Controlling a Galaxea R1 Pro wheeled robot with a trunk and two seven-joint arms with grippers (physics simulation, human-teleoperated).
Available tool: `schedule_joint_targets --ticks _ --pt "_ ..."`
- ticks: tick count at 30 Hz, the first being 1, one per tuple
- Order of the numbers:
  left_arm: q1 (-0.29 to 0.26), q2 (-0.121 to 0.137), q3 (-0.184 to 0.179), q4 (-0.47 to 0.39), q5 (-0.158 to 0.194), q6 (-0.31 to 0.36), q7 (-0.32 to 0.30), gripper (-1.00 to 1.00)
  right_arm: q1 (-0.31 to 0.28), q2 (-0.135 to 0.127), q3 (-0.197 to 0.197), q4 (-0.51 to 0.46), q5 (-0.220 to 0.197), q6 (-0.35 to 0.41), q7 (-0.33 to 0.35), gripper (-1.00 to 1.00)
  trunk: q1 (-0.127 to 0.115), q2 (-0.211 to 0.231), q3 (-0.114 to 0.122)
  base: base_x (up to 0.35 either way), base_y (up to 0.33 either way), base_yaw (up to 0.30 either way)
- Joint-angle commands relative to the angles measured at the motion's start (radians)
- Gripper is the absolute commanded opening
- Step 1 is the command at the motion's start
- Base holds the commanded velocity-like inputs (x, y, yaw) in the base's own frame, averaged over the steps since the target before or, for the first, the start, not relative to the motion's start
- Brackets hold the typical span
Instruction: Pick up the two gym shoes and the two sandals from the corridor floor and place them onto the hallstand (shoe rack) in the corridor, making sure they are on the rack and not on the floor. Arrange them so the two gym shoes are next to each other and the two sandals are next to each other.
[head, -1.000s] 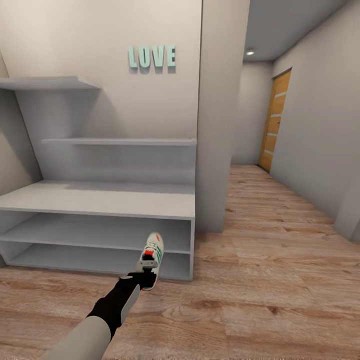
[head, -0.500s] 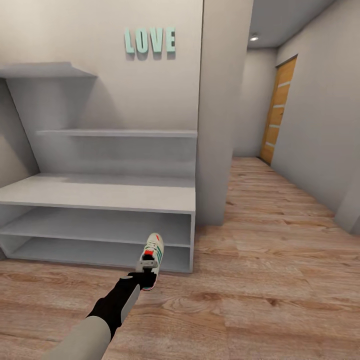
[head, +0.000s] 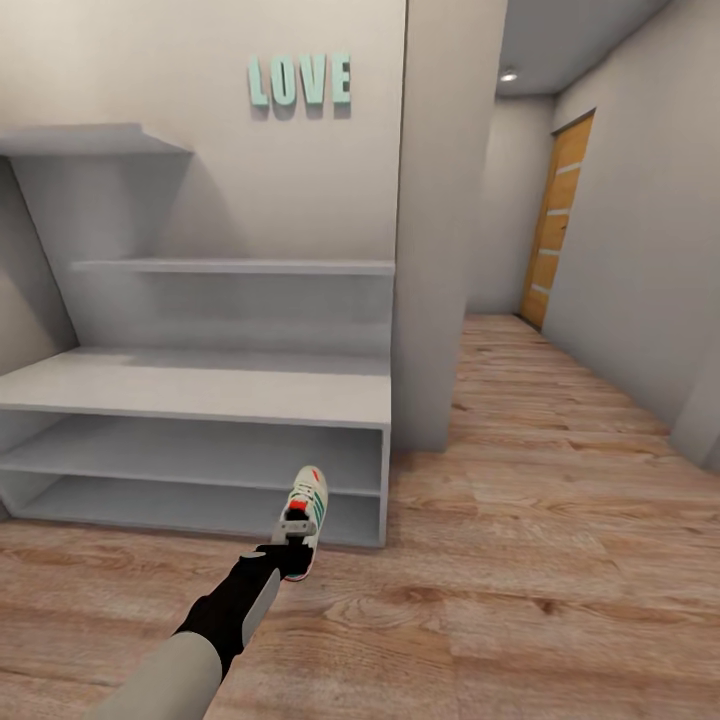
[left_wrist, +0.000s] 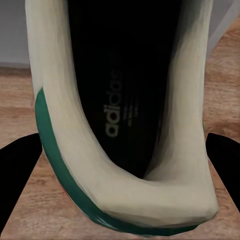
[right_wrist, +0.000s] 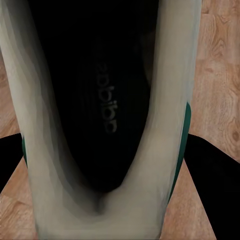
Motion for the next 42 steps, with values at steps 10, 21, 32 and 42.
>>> schedule_joint_targets --ticks 10,21,32,42 --pt "0.000 0.001 -0.006 -0.002 0.010 0.005 0.008 -1.00 -0.001 0.000 0.000 -0.001 -0.008 0.003 -0.007 -1.00 0.000 0.000 -0.001 0.301 0.000 0.000" --pt "0.000 0.001 -0.006 -0.003 0.010 0.005 0.008 -1.00 -0.001 0.000 0.000 -0.001 -0.008 0.003 -0.007 -1.00 0.000 0.000 -0.001 0.304 0.000 0.000" --pt "0.000 0.001 -0.006 -0.002 0.010 0.005 0.008 -1.00 0.000 0.000 0.000 -0.001 -0.008 0.003 -0.007 -1.00 0.000 0.000 -0.001 0.292 0.000 0.000" --pt "0.000 0.001 -0.006 -0.003 0.010 0.004 0.008 -1.00 -0.001 0.000 0.000 -0.001 -0.008 0.003 -0.007 -1.00 0.000 0.000 -0.001 0.127 0.000 0.000"
